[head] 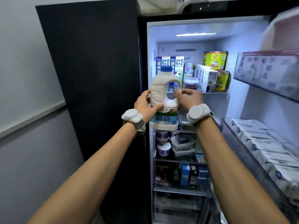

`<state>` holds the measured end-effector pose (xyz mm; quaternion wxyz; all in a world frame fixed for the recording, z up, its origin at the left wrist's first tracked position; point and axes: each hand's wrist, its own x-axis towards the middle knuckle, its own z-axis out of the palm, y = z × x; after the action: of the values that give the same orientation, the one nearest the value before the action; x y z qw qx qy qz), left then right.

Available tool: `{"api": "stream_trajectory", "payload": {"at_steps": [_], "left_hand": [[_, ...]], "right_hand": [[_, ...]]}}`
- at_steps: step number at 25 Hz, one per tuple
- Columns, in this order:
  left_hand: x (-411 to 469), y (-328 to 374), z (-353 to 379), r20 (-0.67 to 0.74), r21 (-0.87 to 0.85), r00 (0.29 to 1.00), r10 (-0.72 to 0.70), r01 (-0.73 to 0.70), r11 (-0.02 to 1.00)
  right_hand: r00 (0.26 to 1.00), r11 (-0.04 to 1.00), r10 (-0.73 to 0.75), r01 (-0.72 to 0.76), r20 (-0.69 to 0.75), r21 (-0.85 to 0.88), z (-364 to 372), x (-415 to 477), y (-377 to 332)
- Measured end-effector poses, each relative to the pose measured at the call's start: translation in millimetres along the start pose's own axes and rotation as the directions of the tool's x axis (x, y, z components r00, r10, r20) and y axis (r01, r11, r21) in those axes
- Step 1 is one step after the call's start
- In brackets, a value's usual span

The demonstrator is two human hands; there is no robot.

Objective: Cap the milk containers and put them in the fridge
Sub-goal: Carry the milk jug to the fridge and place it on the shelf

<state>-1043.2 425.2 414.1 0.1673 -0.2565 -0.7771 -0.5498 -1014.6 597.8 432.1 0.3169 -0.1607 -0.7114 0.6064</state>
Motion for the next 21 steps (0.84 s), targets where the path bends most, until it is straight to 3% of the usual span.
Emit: {"api": "stream_trajectory", "payload": {"at_steps": [11, 21], "left_hand": [[159.7, -18.3, 66.5, -0.034, -0.044, 0.996, 0.082, -0.084, 0.996], [222.8, -43.4, 94.5, -0.004, -0.055, 0.998, 0.067, -0.067, 0.996]], "right_hand": [[0.996, 0.994, -0.074, 0.078, -0.056, 0.076, 15.0, 151.9, -22.2], [0.998, 0.991, -0.053, 0.056, -0.031, 0.119, 31.6, 216.4, -17.8]]}}
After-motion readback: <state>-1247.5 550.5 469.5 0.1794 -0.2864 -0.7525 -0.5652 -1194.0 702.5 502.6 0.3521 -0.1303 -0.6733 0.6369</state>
